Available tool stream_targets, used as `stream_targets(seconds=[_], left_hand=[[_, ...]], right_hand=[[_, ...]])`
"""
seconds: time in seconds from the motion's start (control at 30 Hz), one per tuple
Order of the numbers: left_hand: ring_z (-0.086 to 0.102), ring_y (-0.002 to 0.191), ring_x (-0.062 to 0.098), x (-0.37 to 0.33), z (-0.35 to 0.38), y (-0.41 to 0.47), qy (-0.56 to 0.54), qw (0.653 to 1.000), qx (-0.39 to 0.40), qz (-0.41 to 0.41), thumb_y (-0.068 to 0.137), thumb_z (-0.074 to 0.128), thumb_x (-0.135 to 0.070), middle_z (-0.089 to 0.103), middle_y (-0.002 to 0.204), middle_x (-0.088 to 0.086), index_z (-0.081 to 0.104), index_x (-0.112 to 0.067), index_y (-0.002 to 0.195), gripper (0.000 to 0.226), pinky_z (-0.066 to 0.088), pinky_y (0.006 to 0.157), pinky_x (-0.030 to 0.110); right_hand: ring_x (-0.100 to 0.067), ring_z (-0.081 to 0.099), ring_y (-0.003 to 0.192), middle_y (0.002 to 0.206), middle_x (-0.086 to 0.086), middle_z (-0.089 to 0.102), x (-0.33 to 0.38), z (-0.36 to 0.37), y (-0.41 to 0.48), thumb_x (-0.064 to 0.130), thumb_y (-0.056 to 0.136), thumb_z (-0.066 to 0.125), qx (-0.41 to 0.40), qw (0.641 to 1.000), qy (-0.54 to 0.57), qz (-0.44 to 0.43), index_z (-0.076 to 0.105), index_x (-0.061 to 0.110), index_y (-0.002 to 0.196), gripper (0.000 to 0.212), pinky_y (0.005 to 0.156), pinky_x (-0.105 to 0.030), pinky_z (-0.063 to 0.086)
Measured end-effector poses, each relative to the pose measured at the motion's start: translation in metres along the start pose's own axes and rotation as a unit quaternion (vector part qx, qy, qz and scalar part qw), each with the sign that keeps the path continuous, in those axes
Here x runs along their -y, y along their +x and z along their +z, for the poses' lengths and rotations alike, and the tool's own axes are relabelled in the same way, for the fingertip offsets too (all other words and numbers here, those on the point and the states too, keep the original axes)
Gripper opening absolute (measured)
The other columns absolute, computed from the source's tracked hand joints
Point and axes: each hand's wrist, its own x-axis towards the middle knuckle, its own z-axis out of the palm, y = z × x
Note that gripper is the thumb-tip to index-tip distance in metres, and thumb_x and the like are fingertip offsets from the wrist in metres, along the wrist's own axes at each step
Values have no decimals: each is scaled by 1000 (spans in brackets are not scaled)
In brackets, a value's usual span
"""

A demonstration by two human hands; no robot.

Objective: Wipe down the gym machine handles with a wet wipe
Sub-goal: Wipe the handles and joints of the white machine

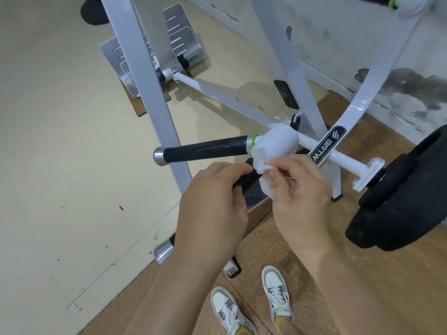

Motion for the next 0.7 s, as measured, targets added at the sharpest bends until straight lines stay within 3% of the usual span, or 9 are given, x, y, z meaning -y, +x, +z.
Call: stream_targets(seconds=[0.07,0.13,0.23,0.33,0.4,0.53,0.7], left_hand=[[56,94,8,-2,-4,4,14,999,30,6,83,57,-4,63,104,-15,66,-36,113,44,41,70,16],[55,95,4,-2,-8,11,14,998,58,6,83,57,-6,61,106,-18,65,-41,113,47,45,76,21],[56,90,-5,2,-20,21,-19,994,112,4,83,56,-6,61,99,-23,61,-58,101,55,44,75,11],[59,84,-8,9,-26,32,-38,987,152,28,82,55,-6,60,95,-30,53,-72,80,67,43,69,9],[60,85,-8,17,-27,37,-57,985,159,47,83,55,-5,63,94,-26,57,-66,84,61,46,72,11],[61,90,-7,37,-23,39,-118,977,164,62,89,54,-10,67,99,-22,69,-39,105,36,52,79,18],[62,90,-2,47,-16,39,-158,973,140,94,86,57,-8,64,99,-23,72,-31,100,31,53,82,25]], right_hand=[[-16,63,78,91,2,58,6,11,-4,2,88,61,-72,993,70,66,68,10,93,12,71,-23,54],[-20,66,77,91,1,59,11,23,-10,-2,88,59,-129,979,111,115,65,19,92,22,70,-30,56],[-22,68,87,93,1,65,24,37,-23,-6,85,59,-183,947,171,201,64,30,89,36,76,-31,55],[-11,68,95,97,2,72,40,44,-25,5,85,68,-203,891,272,302,72,30,92,26,79,-21,53],[-6,70,88,89,4,75,42,45,-20,8,83,71,-223,863,313,329,74,29,85,21,75,-17,52],[-8,68,68,66,5,72,36,53,-12,-1,84,66,-282,829,327,355,73,24,67,31,72,-28,54],[-13,69,71,67,7,72,36,65,-32,-2,83,67,-278,849,264,363,71,27,71,32,79,-37,58]])
